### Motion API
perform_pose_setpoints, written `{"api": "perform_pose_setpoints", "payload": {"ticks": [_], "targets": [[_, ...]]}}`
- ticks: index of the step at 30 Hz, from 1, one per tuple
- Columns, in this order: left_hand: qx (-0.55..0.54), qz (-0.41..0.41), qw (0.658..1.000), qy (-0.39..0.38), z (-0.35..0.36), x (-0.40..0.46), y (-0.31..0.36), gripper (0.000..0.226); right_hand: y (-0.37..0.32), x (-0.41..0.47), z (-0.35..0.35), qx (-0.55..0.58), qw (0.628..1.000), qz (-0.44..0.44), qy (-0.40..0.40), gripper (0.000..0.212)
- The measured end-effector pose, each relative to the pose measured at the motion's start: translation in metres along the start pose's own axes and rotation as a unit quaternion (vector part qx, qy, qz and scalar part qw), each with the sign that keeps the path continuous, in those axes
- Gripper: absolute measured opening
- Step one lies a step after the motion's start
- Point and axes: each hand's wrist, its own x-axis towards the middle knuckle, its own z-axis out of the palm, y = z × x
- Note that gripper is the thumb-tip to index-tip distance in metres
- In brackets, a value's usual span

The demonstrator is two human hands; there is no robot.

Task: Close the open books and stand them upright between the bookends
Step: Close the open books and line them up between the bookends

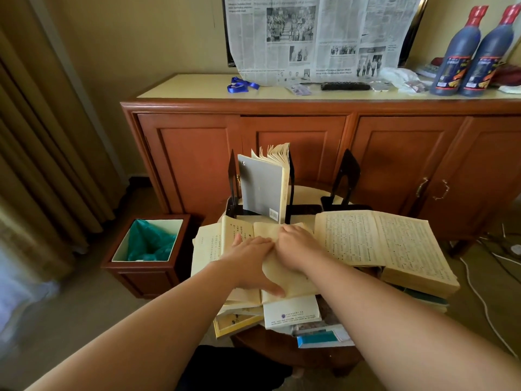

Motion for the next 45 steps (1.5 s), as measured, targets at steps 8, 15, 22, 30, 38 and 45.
{"api": "perform_pose_setpoints", "payload": {"ticks": [8, 15, 22, 30, 38, 45], "targets": [[0.022, -0.008, 0.999, -0.023, -0.007, -0.002, 0.006, 0.129, 0.008, -0.001, 0.019, -0.025, 0.999, -0.031, 0.032, 0.054], [0.022, -0.021, 0.999, -0.031, -0.012, -0.007, 0.013, 0.127, 0.013, -0.077, 0.036, 0.018, 0.995, -0.069, 0.065, 0.066], [0.012, -0.02, 0.999, -0.024, -0.01, -0.008, 0.012, 0.128, 0.013, -0.089, 0.039, -0.009, 0.995, -0.083, 0.055, 0.066], [0.017, -0.007, 1.0, -0.017, -0.009, -0.006, 0.01, 0.126, 0.012, -0.007, 0.019, 0.017, 0.998, -0.058, 0.013, 0.057], [0.008, -0.008, 1.0, -0.016, -0.008, -0.001, 0.006, 0.132, 0.015, 0.031, 0.022, -0.011, 0.999, -0.03, 0.009, 0.053], [0.027, -0.02, 0.999, -0.034, -0.012, -0.007, 0.012, 0.13, 0.024, -0.045, 0.032, -0.029, 0.998, -0.056, 0.016, 0.062]]}}
